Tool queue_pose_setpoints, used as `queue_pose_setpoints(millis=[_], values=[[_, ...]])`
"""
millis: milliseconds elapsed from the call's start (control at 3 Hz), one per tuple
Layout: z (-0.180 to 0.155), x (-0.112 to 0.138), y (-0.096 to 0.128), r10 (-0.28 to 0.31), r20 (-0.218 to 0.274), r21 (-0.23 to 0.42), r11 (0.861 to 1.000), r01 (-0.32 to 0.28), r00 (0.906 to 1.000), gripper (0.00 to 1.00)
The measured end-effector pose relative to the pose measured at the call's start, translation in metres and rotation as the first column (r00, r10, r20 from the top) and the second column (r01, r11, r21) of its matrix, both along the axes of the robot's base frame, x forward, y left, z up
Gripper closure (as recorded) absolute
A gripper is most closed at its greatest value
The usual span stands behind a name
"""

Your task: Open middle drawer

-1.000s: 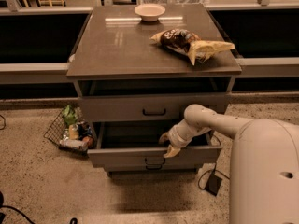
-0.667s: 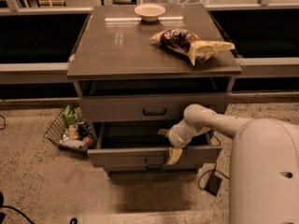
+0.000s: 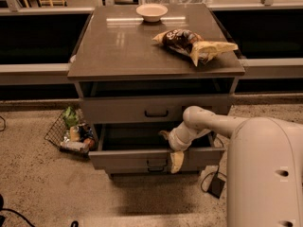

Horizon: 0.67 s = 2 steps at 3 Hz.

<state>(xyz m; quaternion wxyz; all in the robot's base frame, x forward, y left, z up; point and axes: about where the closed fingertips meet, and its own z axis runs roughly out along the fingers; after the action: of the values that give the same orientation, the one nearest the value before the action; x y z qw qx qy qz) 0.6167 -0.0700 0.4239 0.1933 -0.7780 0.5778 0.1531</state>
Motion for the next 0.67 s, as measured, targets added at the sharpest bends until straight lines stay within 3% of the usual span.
queue_pose_setpoints(millis=[333, 667], values=[[-0.006, -0.021, 0.013, -0.015, -0.08, 0.014, 1.0, 0.017, 0.9967, 0.0], [-0.011, -0.041, 0.025, -0.015, -0.16, 0.014, 1.0, 0.018, 0.987, 0.0]])
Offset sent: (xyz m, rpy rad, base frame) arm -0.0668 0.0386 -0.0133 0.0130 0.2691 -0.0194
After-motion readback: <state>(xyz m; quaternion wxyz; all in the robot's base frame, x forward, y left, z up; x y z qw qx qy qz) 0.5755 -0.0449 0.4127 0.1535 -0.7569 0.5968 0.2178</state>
